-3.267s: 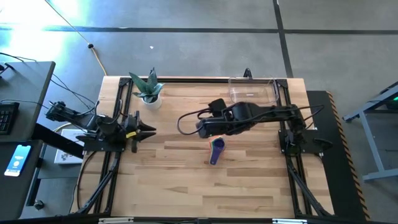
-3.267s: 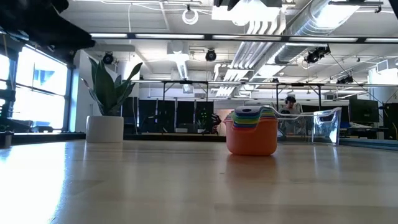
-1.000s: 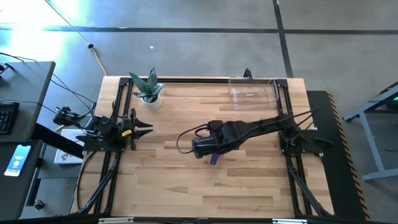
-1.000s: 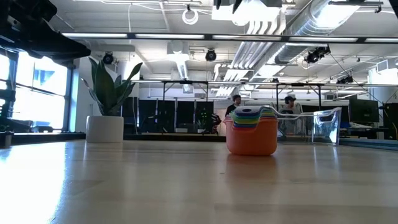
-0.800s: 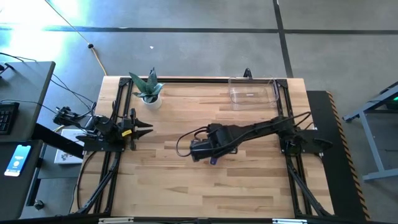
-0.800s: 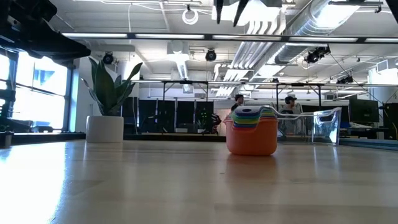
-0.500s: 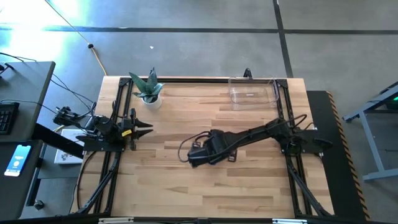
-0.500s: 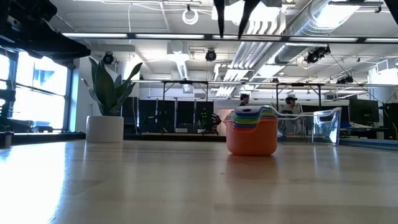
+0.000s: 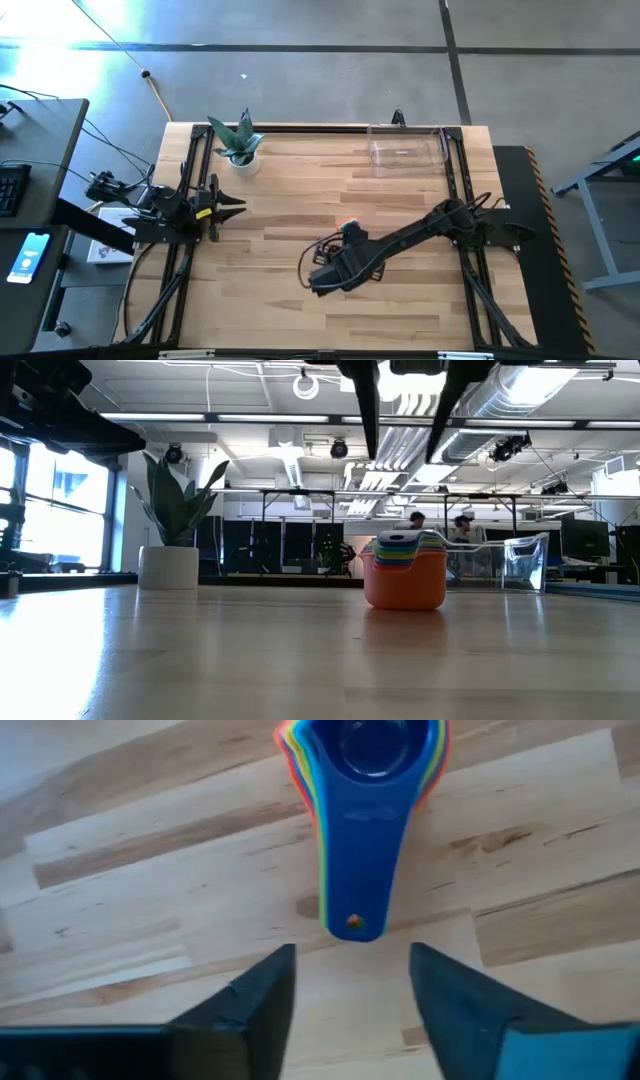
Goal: Nest measuring cups in basket
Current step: Put the nested measuring cups into the transparent bin
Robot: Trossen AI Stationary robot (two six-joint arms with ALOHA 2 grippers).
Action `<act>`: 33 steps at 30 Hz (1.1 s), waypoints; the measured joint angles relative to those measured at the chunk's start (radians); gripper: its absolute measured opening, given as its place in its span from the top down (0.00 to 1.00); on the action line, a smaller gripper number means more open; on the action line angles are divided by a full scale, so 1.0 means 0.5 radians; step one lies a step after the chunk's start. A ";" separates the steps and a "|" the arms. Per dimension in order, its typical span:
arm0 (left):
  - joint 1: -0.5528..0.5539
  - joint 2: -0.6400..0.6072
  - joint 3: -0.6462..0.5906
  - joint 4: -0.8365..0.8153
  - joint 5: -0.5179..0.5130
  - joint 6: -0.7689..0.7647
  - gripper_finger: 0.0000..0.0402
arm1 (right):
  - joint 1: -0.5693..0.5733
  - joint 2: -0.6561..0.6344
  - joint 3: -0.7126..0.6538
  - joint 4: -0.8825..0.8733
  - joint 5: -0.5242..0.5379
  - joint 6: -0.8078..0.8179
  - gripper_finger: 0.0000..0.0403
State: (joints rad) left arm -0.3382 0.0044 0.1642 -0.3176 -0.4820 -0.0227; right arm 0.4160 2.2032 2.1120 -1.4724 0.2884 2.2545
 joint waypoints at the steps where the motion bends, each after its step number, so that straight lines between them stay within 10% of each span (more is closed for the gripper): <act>1: 0.000 0.000 0.000 0.000 0.000 0.000 0.81 | 0.008 0.000 -0.025 0.011 0.005 0.007 0.51; 10: 0.000 0.000 0.000 0.000 0.000 0.000 0.81 | 0.011 -0.001 -0.288 0.265 -0.008 0.054 0.25; 33: 0.000 0.000 0.000 0.000 0.000 0.000 0.81 | -0.258 -0.007 -0.645 0.616 -0.265 -0.246 0.24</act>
State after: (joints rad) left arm -0.3382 0.0044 0.1642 -0.3176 -0.4820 -0.0228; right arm 0.2871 2.1998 1.7894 -1.1643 0.1558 2.1315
